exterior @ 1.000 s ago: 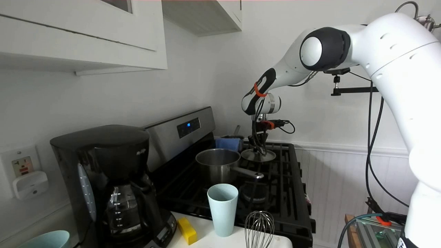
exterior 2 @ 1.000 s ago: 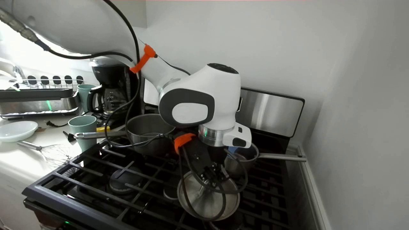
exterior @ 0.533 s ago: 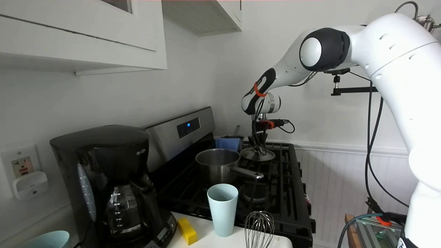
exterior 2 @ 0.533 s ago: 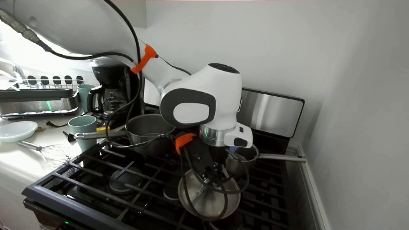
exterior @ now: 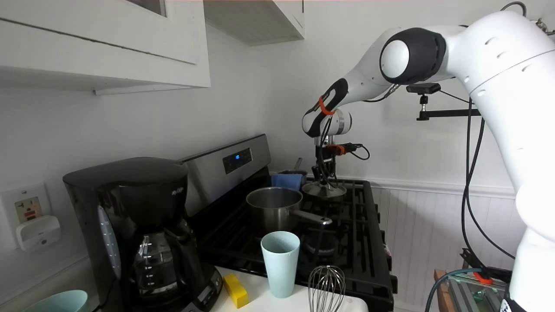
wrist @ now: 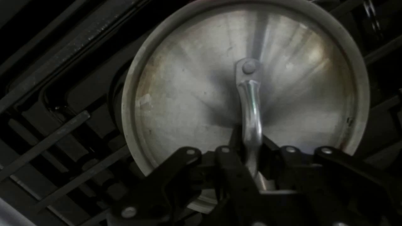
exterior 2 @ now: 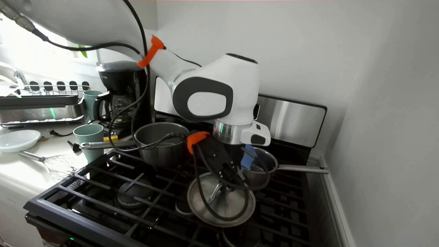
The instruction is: Open the pot, pour the content of the cup into it, then close the pot
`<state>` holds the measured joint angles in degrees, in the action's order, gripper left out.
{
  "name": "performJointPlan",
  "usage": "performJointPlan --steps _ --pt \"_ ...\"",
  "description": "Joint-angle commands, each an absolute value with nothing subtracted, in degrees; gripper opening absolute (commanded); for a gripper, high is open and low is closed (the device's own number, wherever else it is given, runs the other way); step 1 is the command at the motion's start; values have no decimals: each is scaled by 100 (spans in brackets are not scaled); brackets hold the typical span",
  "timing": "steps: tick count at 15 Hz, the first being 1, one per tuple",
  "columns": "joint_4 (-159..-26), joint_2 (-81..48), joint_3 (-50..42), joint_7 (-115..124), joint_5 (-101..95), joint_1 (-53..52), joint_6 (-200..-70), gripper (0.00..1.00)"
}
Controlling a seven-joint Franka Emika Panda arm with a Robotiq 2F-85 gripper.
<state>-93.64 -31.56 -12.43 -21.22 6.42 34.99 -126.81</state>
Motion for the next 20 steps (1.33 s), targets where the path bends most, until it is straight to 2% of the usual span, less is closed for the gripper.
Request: performJointPlan --steps 1,10,20 --pt "-9527 -2583 -1304 -2247 221 3284 -12206 2" --pt "-10370 -1340 -1308 -2337 -577 2378 -11626 2" --pt "-11276 -494 -999 -2366 -270 1511 -12046 2"
